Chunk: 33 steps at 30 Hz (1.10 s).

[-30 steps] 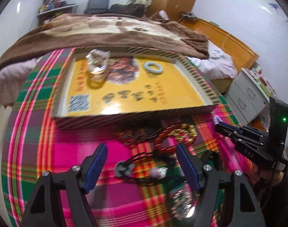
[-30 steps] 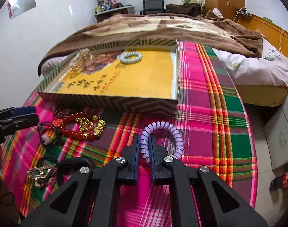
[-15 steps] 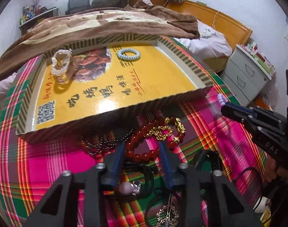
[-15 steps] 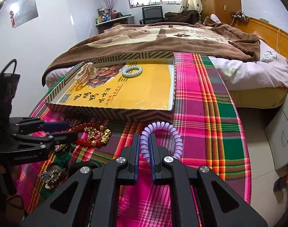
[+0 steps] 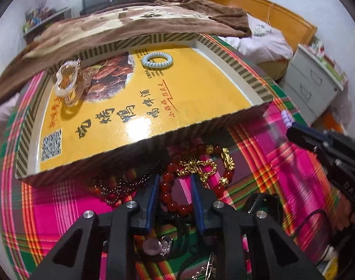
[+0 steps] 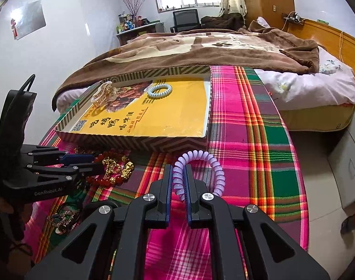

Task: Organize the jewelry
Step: 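Grasp the lavender coil bracelet with the right tool while the left tool grasps the red bead bracelet, then carry both bracelets onto the yellow tray and open both tools beside the blue coil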

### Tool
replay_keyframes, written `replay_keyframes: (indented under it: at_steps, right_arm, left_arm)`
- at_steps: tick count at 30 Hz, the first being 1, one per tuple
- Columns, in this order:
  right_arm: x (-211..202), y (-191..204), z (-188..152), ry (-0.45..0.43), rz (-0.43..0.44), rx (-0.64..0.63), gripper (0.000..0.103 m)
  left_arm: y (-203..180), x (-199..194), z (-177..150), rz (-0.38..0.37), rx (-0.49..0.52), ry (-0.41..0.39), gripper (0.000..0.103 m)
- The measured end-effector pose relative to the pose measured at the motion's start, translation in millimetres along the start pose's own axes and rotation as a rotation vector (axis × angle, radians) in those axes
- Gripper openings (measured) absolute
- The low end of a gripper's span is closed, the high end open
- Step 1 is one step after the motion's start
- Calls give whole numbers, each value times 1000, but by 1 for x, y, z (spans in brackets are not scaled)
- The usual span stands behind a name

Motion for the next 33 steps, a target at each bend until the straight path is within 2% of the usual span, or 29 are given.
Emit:
replay_keyframes:
  at_steps: [2,3,4,7,10,14,24,33]
  right_arm:
    - [-1,-1,0,-3,2,3,9]
    - [-1,-1,1,-5,1,4,9]
    - [-2,-1,1,-6,1,5,9]
    - [-3,-2,0,-8,1,6,9]
    - [-4,-3,1,-9,-3,7,9]
    - [-9,-4,1,-16,-9,10,9]
    - [-28,2,9,-52,-18,-4,9]
    - [-52,8,22,-99,-31,-18,9]
  left_arm:
    - [-3,0,-1,25,20,-4,25]
    - [-3,0,-1,36,16,-6,13]
    - [0,0,-1,44,3,-7,10]
    - [8,-1,-1,5,-47,-3,10]
    - [9,-4,-1,21,-47,-15,9]
    - [13,-22,2,-17,-80,-77,9]
    - [2,-70,18,-153,-80,-205,9]
    - [-7,-100,27,-189,-71,-260,9]
Point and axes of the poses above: each gripper's, at about its wrist camera, not at the fingertips, and x roughly the way its jaws point, y to its left, z to its top, the point moved 3 cm from there along x, roughly the way its jaws point, and after that the axes turned 5 degrees about z, right-handed, at the moved point
